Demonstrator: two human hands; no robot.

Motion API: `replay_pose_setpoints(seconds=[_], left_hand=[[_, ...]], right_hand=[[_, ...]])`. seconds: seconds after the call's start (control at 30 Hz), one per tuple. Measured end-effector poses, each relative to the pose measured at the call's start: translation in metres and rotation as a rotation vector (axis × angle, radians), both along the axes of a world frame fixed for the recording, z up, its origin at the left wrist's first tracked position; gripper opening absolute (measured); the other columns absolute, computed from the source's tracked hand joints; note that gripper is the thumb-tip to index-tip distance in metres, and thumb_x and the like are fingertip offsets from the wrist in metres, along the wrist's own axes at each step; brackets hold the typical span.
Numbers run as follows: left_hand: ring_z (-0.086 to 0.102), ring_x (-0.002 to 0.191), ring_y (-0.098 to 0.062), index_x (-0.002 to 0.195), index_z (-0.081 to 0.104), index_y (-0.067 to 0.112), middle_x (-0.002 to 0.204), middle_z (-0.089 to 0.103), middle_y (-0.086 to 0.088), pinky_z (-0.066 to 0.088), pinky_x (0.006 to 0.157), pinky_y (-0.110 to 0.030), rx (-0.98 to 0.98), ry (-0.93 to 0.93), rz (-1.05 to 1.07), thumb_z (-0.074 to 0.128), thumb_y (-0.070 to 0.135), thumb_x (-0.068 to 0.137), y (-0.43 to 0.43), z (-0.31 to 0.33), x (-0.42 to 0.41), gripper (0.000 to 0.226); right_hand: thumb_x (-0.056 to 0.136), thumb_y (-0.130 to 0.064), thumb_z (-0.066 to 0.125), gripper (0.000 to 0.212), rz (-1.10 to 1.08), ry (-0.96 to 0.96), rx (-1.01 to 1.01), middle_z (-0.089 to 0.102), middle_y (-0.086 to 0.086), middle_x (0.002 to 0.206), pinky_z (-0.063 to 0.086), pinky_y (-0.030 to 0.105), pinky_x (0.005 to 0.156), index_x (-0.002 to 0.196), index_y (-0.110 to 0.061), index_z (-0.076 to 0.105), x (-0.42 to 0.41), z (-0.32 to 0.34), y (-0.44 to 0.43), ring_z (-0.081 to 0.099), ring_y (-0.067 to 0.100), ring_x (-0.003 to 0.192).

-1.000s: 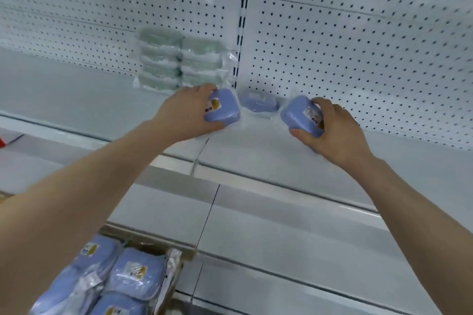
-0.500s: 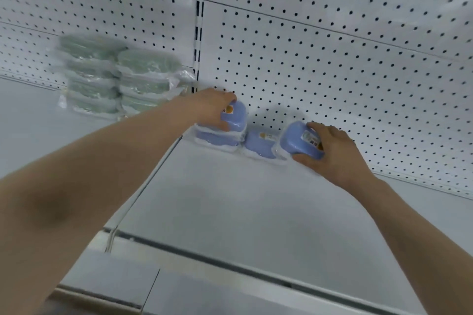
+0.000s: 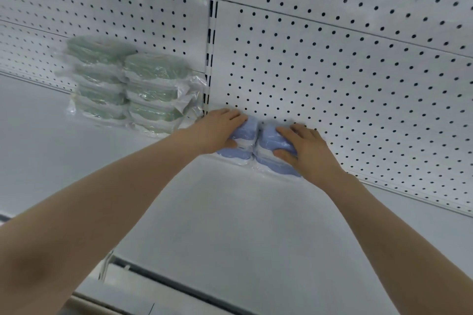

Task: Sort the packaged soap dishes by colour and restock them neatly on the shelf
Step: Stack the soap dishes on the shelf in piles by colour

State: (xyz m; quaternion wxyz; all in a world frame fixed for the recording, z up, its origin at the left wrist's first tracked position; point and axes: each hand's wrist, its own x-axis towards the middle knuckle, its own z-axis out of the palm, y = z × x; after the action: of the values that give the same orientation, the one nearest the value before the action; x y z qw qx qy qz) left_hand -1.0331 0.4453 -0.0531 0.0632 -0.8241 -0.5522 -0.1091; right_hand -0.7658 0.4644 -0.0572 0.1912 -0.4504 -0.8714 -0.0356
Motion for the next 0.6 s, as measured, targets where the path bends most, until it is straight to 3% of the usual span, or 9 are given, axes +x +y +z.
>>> replay_pose_setpoints(seconds=[0.13,0.43,0.6], left_hand=[[0.048,0.121,-0.036,0.138,0.046,0.005,0.137,0.050,-0.012,0.041,0.098,-0.050,0.119,0.026,0.025,0.072,0.025,0.083,0.000,-0.011,0.006,0.064],[0.043,0.130,-0.035,0.138,0.047,0.005,0.139,0.049,-0.013,0.035,0.108,-0.046,0.172,0.039,0.039,0.072,0.018,0.083,-0.024,0.000,0.016,0.062],[0.059,0.109,-0.038,0.122,0.060,-0.001,0.115,0.063,-0.016,0.049,0.095,-0.044,0.318,-0.021,-0.028,0.081,0.017,0.073,-0.065,0.004,0.009,0.056]], right_hand=[[0.091,-0.055,0.038,0.061,-0.011,-0.011,0.099,0.055,0.022,0.128,0.046,0.050,0.094,0.134,-0.017,0.058,0.000,-0.011,-0.002,0.053,0.042,0.113],[0.096,-0.054,0.031,0.060,-0.067,-0.173,0.202,0.059,0.016,0.122,0.048,0.048,0.086,0.134,-0.014,0.056,-0.001,-0.006,-0.010,0.056,0.039,0.113],[0.095,-0.046,0.036,0.057,-0.024,-0.223,0.285,0.061,0.022,0.119,0.049,0.049,0.092,0.128,-0.006,0.060,-0.005,0.005,-0.030,0.058,0.042,0.111]])
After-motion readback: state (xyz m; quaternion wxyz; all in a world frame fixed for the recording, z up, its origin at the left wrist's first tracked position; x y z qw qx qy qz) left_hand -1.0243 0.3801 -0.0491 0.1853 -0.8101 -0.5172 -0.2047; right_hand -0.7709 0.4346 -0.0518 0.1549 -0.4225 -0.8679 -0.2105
